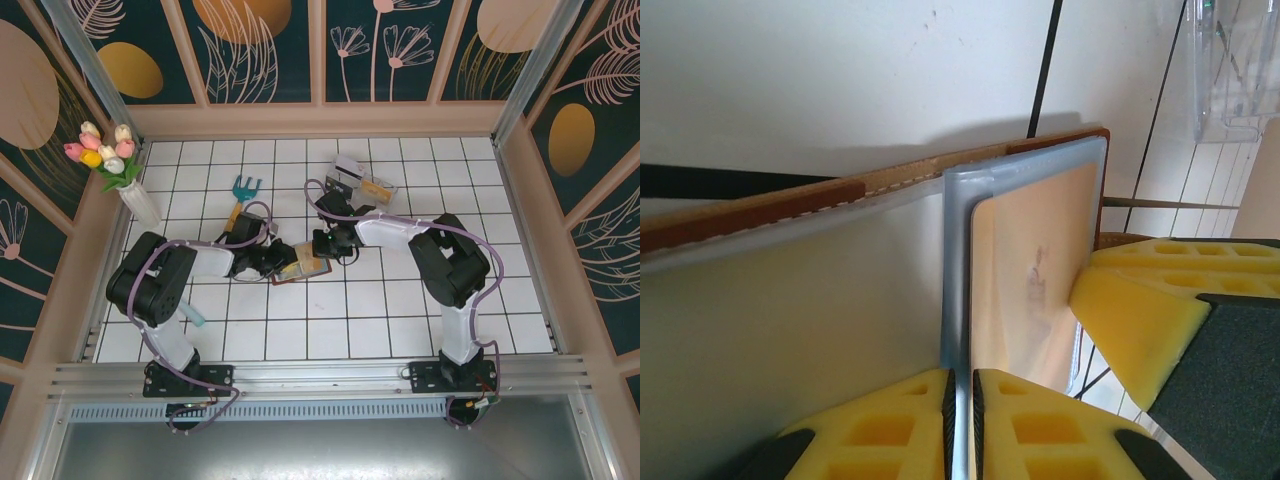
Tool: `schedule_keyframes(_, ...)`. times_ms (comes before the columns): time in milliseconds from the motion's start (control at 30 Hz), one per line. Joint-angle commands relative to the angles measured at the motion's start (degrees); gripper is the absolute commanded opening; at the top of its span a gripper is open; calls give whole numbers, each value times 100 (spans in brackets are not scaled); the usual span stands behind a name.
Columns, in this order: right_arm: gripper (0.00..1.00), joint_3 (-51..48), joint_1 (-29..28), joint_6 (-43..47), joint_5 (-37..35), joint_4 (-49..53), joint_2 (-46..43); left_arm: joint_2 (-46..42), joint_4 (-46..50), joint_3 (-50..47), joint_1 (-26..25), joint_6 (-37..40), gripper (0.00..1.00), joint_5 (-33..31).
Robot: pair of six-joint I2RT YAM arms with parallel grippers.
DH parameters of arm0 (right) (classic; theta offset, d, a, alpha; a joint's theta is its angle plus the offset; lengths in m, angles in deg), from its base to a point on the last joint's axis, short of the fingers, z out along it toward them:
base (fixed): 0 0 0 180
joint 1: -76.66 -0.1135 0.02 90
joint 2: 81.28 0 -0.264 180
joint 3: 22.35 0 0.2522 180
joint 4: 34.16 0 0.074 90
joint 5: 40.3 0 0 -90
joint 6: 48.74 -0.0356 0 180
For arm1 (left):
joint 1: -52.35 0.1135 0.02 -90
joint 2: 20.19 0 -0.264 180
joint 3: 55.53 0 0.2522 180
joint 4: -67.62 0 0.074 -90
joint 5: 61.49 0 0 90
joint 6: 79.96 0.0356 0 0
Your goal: Take the credit cards out of the card holder
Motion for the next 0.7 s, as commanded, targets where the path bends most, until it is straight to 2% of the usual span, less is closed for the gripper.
schedule_keyframes(0, 14, -332, -142, 1, 56, 397, 578, 358, 277, -17, -45, 133, 16, -340)
schedule_keyframes(300, 14, -382, -190, -9, 126, 355, 580, 430, -292, 34, -46, 81, 17, 97)
schedule_keyframes(533, 14, -358, -203, -8, 145, 350, 588, 413, 130, 174, -49, 240, 20, -160)
schedule_keyframes(667, 14, -347, -217, -17, 35, 425, 591, 311, 931, 354, -55, 392, 20, -801)
